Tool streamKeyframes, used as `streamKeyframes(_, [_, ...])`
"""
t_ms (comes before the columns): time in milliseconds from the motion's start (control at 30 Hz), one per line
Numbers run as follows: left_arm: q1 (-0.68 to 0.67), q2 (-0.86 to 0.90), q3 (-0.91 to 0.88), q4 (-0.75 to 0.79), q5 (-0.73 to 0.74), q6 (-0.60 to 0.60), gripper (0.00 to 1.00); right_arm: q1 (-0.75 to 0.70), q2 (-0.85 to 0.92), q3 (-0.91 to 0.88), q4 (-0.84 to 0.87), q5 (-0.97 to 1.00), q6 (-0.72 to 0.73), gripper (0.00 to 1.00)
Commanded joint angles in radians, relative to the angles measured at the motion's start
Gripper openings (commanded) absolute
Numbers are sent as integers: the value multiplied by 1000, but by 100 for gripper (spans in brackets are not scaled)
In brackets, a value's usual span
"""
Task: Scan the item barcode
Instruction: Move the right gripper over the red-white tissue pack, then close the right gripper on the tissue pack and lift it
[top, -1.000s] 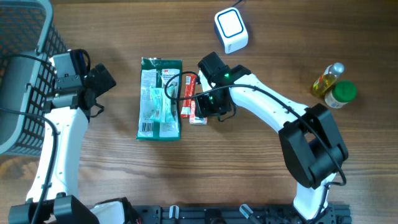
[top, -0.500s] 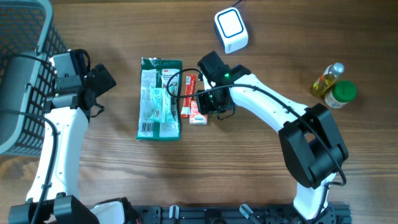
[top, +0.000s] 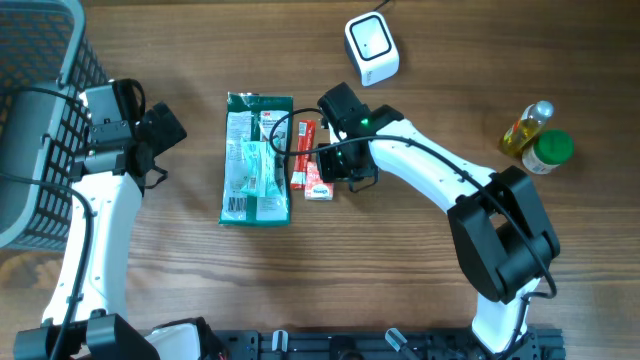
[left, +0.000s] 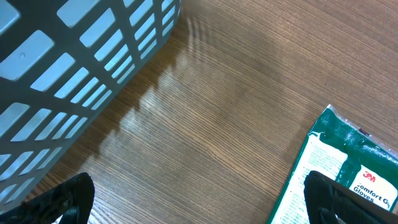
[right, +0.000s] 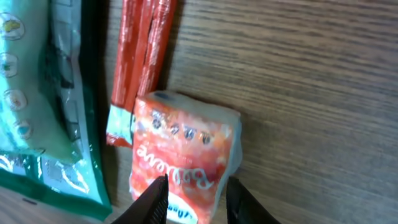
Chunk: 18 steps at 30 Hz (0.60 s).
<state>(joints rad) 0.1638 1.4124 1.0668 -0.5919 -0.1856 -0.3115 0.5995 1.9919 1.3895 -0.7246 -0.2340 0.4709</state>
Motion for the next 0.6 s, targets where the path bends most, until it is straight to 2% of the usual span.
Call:
streamKeyframes(0, [5, -4, 14, 0, 5, 16, 100, -1, 15, -69, 52, 16, 31, 29])
streamKeyframes(167, [5, -4, 14, 0, 5, 16, 100, -2, 15, -140, 116, 16, 60, 21])
streamKeyframes(300, [5, -4, 14, 0, 5, 16, 100, -2, 15, -141, 120, 17, 60, 22])
streamKeyframes(333, [5, -4, 14, 0, 5, 16, 100, -2, 15, -141, 120, 17, 60, 28])
streamKeyframes(367, [5, -4, 14, 0, 5, 16, 100, -2, 15, -141, 120, 17, 60, 29])
streamKeyframes(567, [5, -4, 14, 0, 5, 16, 100, -10, 10, -136, 121, 10, 59, 23])
